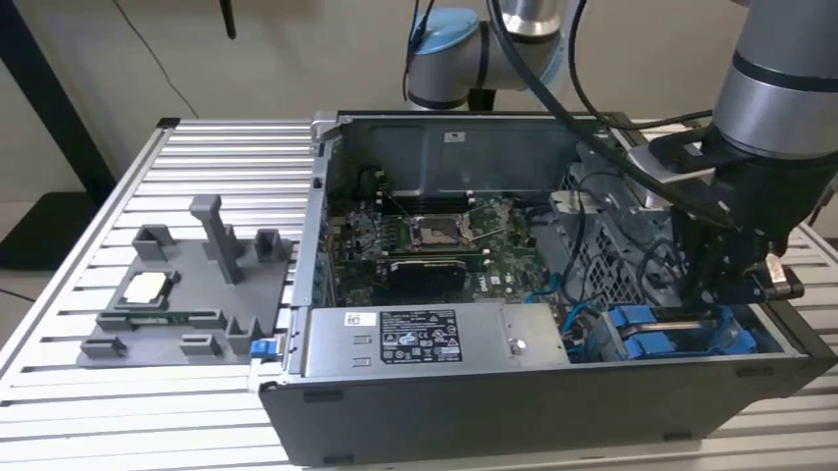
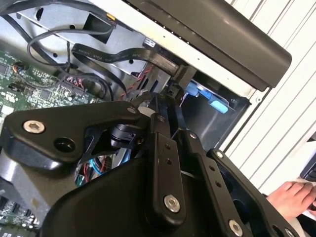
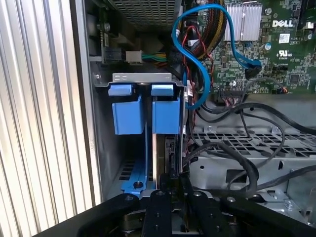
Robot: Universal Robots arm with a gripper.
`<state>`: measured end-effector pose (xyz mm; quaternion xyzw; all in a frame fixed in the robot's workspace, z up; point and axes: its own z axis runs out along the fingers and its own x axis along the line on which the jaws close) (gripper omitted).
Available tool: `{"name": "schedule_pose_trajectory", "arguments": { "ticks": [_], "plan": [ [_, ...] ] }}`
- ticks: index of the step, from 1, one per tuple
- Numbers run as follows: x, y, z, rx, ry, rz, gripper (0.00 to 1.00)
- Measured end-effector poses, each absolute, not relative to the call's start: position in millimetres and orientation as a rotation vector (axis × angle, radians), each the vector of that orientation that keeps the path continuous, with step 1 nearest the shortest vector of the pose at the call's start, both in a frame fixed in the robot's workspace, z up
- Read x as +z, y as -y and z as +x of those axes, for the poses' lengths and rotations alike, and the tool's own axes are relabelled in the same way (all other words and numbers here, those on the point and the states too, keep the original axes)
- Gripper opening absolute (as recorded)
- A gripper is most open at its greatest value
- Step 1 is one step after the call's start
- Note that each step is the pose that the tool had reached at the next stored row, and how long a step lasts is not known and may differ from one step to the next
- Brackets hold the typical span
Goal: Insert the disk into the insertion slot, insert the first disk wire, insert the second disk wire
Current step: 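Insert the first disk wire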
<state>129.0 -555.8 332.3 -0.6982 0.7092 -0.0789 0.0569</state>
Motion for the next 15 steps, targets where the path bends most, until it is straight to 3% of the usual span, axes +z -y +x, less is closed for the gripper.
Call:
{"name": "schedule_pose_trajectory", "arguments": {
  "ticks": [6, 7, 15],
  "plan": [
    [328, 556, 129, -0.238, -2.150, -2.116, 0.20],
    [330, 556, 129, -0.238, -2.150, -2.117, 0.26],
    [356, 556, 129, -0.237, -2.152, -2.118, 0.26]
  ]
}}
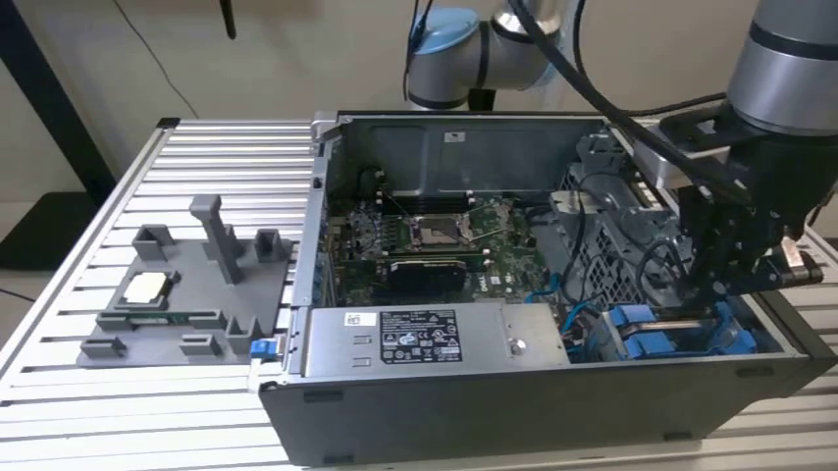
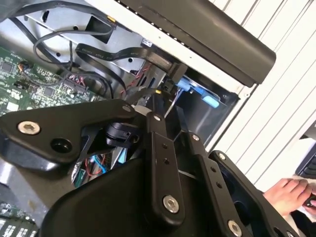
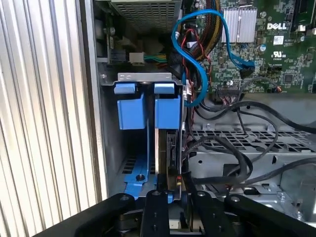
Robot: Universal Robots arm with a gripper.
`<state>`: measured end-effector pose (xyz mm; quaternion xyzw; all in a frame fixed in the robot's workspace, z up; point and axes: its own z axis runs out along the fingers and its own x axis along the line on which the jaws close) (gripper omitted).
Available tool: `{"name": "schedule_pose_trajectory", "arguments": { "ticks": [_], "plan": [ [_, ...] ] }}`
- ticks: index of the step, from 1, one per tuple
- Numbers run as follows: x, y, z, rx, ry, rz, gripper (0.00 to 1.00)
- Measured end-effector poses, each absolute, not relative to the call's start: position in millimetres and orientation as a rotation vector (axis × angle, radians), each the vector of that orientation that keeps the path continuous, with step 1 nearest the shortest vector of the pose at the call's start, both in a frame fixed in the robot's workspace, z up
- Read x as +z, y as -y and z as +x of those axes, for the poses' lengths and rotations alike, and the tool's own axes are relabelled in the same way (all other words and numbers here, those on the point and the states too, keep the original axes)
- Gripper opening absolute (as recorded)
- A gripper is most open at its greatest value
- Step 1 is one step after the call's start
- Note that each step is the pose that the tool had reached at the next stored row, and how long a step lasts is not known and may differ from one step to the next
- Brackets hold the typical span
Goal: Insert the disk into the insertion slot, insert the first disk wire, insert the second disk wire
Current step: 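Insert the first disk wire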
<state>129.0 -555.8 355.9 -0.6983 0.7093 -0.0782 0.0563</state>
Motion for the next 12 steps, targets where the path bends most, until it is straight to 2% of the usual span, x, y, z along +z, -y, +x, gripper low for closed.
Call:
{"name": "schedule_pose_trajectory", "arguments": {
  "ticks": [5, 12],
  "plan": [
    [369, 556, 129, -0.237, -2.152, -2.119, 0.26],
    [369, 556, 129, -0.237, -2.152, -2.119, 0.26]
  ]
}}
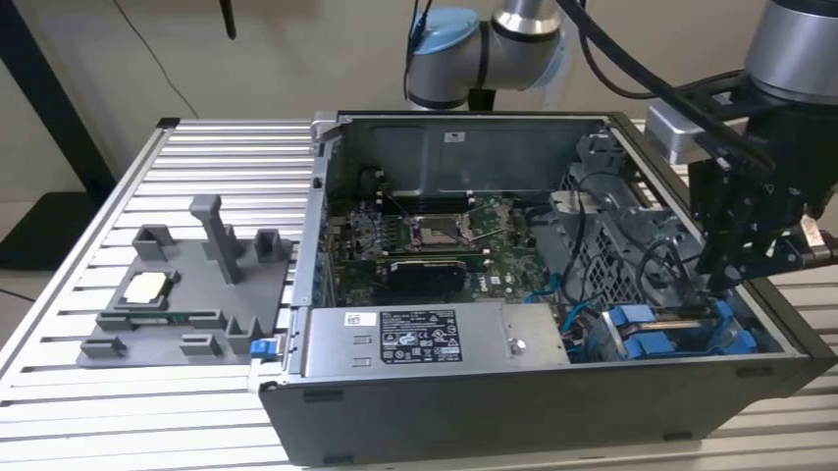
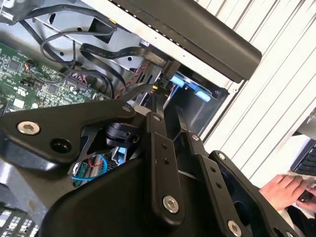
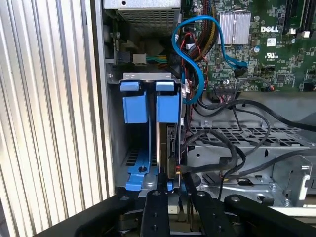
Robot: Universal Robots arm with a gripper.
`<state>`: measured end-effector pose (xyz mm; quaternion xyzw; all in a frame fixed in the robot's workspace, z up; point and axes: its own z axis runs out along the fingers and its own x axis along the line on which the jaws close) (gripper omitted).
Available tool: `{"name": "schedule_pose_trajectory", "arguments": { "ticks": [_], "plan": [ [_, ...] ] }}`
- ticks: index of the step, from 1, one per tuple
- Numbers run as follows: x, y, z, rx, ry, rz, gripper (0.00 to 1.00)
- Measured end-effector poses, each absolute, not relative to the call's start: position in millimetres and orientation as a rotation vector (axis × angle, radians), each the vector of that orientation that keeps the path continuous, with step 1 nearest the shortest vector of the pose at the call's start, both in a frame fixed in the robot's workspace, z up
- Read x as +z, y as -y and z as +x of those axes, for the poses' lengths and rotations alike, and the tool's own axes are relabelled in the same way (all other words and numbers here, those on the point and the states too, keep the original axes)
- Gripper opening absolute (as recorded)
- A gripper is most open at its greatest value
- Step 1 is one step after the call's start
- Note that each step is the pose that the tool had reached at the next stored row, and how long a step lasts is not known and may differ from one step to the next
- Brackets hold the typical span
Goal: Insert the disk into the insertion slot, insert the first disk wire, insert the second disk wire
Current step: 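Insert the first disk wire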
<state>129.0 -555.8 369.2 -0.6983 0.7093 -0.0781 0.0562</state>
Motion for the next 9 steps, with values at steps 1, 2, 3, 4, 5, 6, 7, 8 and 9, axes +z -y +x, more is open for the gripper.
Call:
{"name": "schedule_pose_trajectory", "arguments": {
  "ticks": [1, 2, 3, 4, 5, 6, 7, 8, 9],
  "plan": [
    [369, 556, 129, -0.237, -2.152, -2.119, 0.26],
    [369, 556, 130, -0.237, -2.152, -2.119, 0.26],
    [369, 556, 130, -0.236, -2.153, -2.120, 0.26],
    [369, 556, 131, -0.233, -2.156, -2.122, 0.26],
    [369, 556, 133, -0.229, -2.158, -2.125, 0.26],
    [369, 555, 135, -0.224, -2.161, -2.129, 0.26],
    [369, 555, 137, -0.219, -2.165, -2.133, 0.26],
    [369, 555, 139, -0.213, -2.169, -2.137, 0.26],
    [369, 555, 141, -0.207, -2.172, -2.140, 0.26]
  ]
}}
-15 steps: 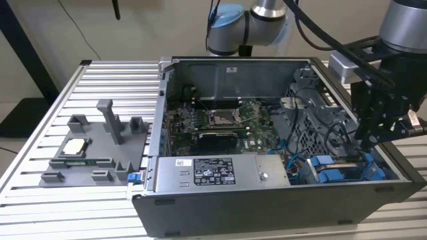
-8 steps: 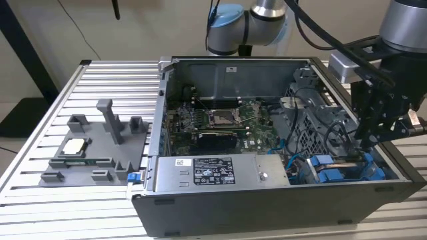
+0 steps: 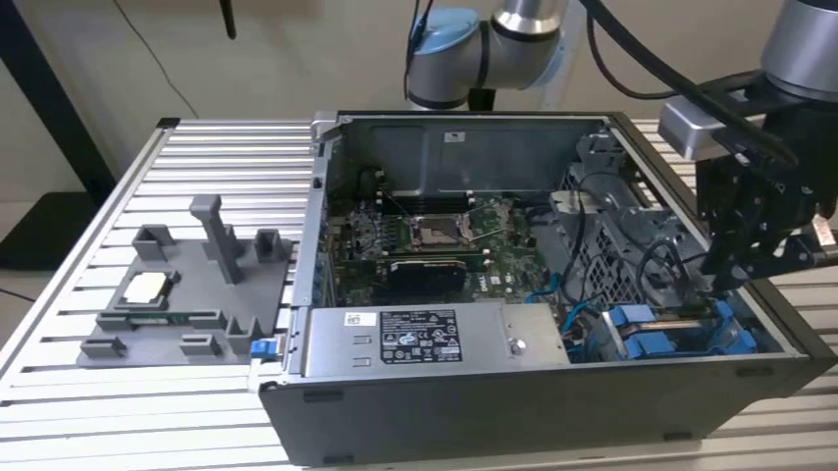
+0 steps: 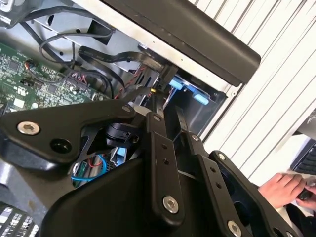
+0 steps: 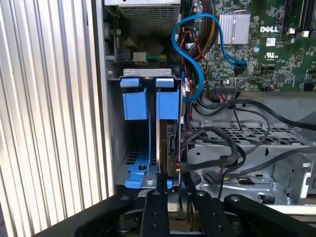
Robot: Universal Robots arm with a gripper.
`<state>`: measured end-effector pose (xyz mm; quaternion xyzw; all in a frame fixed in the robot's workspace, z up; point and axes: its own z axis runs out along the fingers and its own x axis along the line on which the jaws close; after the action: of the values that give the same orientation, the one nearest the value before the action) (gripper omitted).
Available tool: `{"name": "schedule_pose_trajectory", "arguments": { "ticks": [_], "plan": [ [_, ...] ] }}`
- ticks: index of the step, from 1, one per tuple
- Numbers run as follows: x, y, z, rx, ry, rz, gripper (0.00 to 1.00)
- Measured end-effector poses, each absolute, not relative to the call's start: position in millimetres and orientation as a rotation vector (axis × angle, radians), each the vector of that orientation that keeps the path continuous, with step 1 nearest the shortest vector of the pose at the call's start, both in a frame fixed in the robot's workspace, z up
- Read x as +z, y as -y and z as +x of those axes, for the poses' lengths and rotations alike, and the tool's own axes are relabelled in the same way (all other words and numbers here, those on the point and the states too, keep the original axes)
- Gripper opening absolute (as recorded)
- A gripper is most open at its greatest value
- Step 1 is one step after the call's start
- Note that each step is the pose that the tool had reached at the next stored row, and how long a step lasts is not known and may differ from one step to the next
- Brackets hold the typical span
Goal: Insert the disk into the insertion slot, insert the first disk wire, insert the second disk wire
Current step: 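Insert the first disk wire, then insert the second disk wire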
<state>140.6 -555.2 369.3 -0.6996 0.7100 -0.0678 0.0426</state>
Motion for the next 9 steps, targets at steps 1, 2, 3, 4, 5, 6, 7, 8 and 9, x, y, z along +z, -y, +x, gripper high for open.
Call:
{"name": "schedule_pose_trajectory", "arguments": {
  "ticks": [1, 2, 3, 4, 5, 6, 7, 8, 9],
  "plan": [
    [369, 555, 143, -0.201, -2.176, -2.144, 0.26],
    [369, 555, 145, -0.195, -2.180, -2.148, 0.26],
    [369, 555, 147, -0.188, -2.184, -2.153, 0.26],
    [369, 555, 149, -0.181, -2.188, -2.157, 0.26],
    [369, 555, 151, -0.173, -2.192, -2.162, 0.26],
    [369, 555, 153, -0.166, -2.195, -2.166, 0.26],
    [369, 555, 155, -0.159, -2.199, -2.170, 0.26],
    [369, 555, 156, -0.152, -2.203, -2.174, 0.26],
    [369, 555, 158, -0.144, -2.207, -2.178, 0.26]
  ]
}}
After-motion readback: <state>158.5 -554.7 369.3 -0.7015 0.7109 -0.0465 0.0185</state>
